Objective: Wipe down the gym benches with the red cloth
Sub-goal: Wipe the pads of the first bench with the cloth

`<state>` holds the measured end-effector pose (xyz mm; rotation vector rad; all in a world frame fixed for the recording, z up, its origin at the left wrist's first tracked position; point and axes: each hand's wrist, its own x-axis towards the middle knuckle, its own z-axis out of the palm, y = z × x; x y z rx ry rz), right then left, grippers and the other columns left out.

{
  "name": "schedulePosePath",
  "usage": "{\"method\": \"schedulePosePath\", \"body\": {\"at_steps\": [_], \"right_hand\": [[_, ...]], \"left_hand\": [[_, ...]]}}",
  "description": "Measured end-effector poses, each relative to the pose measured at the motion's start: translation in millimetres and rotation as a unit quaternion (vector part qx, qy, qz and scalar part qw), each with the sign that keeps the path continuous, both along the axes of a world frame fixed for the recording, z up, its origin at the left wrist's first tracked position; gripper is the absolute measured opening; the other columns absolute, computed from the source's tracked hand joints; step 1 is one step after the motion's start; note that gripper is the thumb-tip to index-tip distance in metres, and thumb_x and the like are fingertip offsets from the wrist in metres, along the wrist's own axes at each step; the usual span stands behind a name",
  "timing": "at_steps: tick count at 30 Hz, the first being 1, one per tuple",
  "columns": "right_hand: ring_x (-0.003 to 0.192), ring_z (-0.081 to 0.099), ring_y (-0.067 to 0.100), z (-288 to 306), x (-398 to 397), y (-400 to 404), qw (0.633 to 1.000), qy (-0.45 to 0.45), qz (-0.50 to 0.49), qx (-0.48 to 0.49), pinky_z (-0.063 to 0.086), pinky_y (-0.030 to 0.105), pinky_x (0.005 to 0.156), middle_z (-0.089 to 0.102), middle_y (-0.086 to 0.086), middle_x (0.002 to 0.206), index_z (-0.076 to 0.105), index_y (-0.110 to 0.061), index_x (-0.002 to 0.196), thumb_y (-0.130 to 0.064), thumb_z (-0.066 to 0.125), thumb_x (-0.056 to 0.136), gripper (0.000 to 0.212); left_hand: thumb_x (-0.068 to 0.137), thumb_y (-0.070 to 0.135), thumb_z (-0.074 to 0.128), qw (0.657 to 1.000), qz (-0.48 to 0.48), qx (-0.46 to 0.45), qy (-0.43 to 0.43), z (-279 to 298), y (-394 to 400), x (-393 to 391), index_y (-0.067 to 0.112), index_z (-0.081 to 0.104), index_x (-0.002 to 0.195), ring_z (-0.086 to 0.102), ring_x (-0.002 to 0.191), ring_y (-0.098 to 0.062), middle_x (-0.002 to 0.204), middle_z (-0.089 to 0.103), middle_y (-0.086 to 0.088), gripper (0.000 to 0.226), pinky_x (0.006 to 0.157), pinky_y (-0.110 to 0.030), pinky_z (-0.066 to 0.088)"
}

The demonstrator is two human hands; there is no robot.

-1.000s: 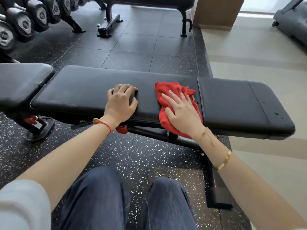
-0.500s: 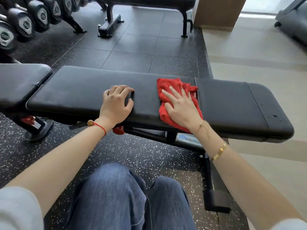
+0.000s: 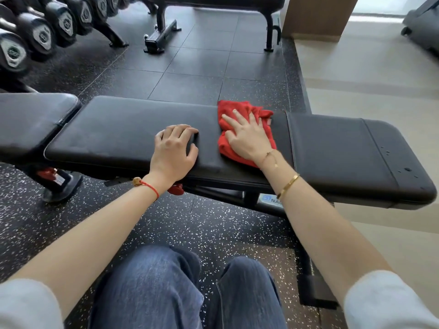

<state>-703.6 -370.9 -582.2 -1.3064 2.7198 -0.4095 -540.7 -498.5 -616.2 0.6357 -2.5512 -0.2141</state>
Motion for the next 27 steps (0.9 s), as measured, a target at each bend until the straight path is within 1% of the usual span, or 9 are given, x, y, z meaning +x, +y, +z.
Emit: {"method": "schedulePosePath", "body": {"at_steps": [3, 7, 10, 12, 15, 17, 20, 23, 27], "right_hand": [[0.148, 0.011, 0.035, -9.3, 40.1, 5.9, 0.998, 0.023, 0.051, -0.032, 0.005, 0.050, 0.121, 0.020, -0.003, 0.161, 0.032, -0.038, 0.148, -0.037, 0.041, 0.095, 0.054], [0.148, 0.014, 0.031, -13.7, 54.4, 33.9, 0.996, 0.054, 0.050, -0.052, 0.008, 0.047, 0.121, 0.025, -0.003, 0.160, 0.036, -0.036, 0.147, -0.036, 0.041, 0.095, 0.053], [0.148, 0.016, 0.029, -13.0, 35.6, 56.8, 0.996, 0.059, 0.019, -0.063, 0.005, 0.046, 0.121, 0.027, -0.006, 0.159, 0.039, -0.037, 0.145, -0.035, 0.044, 0.095, 0.051], [0.149, 0.013, 0.028, -11.2, 15.1, 63.3, 0.998, 0.043, -0.013, -0.048, 0.002, 0.045, 0.122, 0.023, -0.007, 0.160, 0.037, -0.039, 0.145, -0.036, 0.043, 0.095, 0.051], [0.150, 0.007, 0.031, -4.5, -8.9, 47.9, 0.998, 0.010, -0.057, -0.014, 0.001, 0.049, 0.121, 0.015, -0.006, 0.162, 0.031, -0.039, 0.148, -0.038, 0.038, 0.097, 0.052], [0.149, 0.004, 0.035, -1.3, -7.6, 28.1, 0.998, 0.002, -0.062, 0.003, 0.000, 0.051, 0.121, 0.012, -0.004, 0.163, 0.028, -0.038, 0.149, -0.038, 0.037, 0.097, 0.053], [0.149, 0.005, 0.035, -1.2, 18.8, 4.2, 1.000, 0.009, -0.004, -0.005, 0.000, 0.051, 0.121, 0.014, -0.003, 0.163, 0.028, -0.037, 0.149, -0.037, 0.038, 0.096, 0.054], [0.150, 0.007, 0.031, -5.1, 47.4, 11.0, 0.997, 0.022, 0.063, -0.034, 0.002, 0.048, 0.121, 0.019, -0.004, 0.161, 0.032, -0.037, 0.148, -0.034, 0.042, 0.095, 0.054], [0.149, 0.013, 0.027, -10.4, 39.4, 51.6, 0.996, 0.033, 0.069, -0.055, 0.004, 0.043, 0.122, 0.025, -0.006, 0.159, 0.037, -0.036, 0.146, -0.032, 0.044, 0.095, 0.052]], "left_hand": [[0.088, 0.028, 0.048, 1.000, 0.002, 0.001, -0.008, 1.2, 0.9, 0.2, 0.022, 0.059, 0.123, 0.049, 0.125, -0.021, 0.129, 0.058, 0.004, 0.037, 0.109, -0.044, 0.033], [0.089, 0.027, 0.049, 1.000, -0.002, 0.006, -0.010, 2.4, 1.4, 2.0, 0.021, 0.058, 0.125, 0.048, 0.127, -0.022, 0.131, 0.057, 0.003, 0.037, 0.110, -0.044, 0.032], [0.090, 0.028, 0.047, 1.000, -0.008, 0.009, -0.009, 2.8, 1.3, 3.9, 0.021, 0.058, 0.126, 0.048, 0.127, -0.022, 0.132, 0.057, 0.002, 0.038, 0.111, -0.044, 0.030], [0.091, 0.027, 0.047, 1.000, -0.008, 0.009, -0.012, 3.1, 2.0, 4.2, 0.021, 0.057, 0.127, 0.047, 0.128, -0.022, 0.133, 0.057, 0.001, 0.038, 0.111, -0.044, 0.030], [0.091, 0.025, 0.049, 1.000, 0.000, 0.011, -0.012, 3.6, 4.1, 2.4, 0.020, 0.057, 0.126, 0.047, 0.127, -0.024, 0.133, 0.056, 0.000, 0.037, 0.112, -0.044, 0.029], [0.090, 0.025, 0.050, 1.000, 0.005, 0.011, -0.011, 3.5, 5.3, 1.6, 0.020, 0.058, 0.125, 0.047, 0.127, -0.024, 0.132, 0.057, 0.000, 0.037, 0.112, -0.044, 0.030], [0.089, 0.026, 0.049, 1.000, 0.008, 0.010, -0.007, 3.9, 5.6, 1.6, 0.021, 0.059, 0.124, 0.048, 0.126, -0.024, 0.131, 0.058, 0.001, 0.037, 0.111, -0.044, 0.031], [0.088, 0.026, 0.050, 1.000, 0.004, 0.011, -0.010, 4.6, 4.6, 2.1, 0.020, 0.059, 0.124, 0.049, 0.126, -0.023, 0.131, 0.058, 0.001, 0.037, 0.110, -0.044, 0.032], [0.090, 0.028, 0.048, 1.000, -0.004, 0.010, -0.014, 4.3, 1.3, 4.5, 0.021, 0.058, 0.126, 0.048, 0.127, -0.022, 0.132, 0.057, 0.002, 0.038, 0.111, -0.044, 0.031]]}}
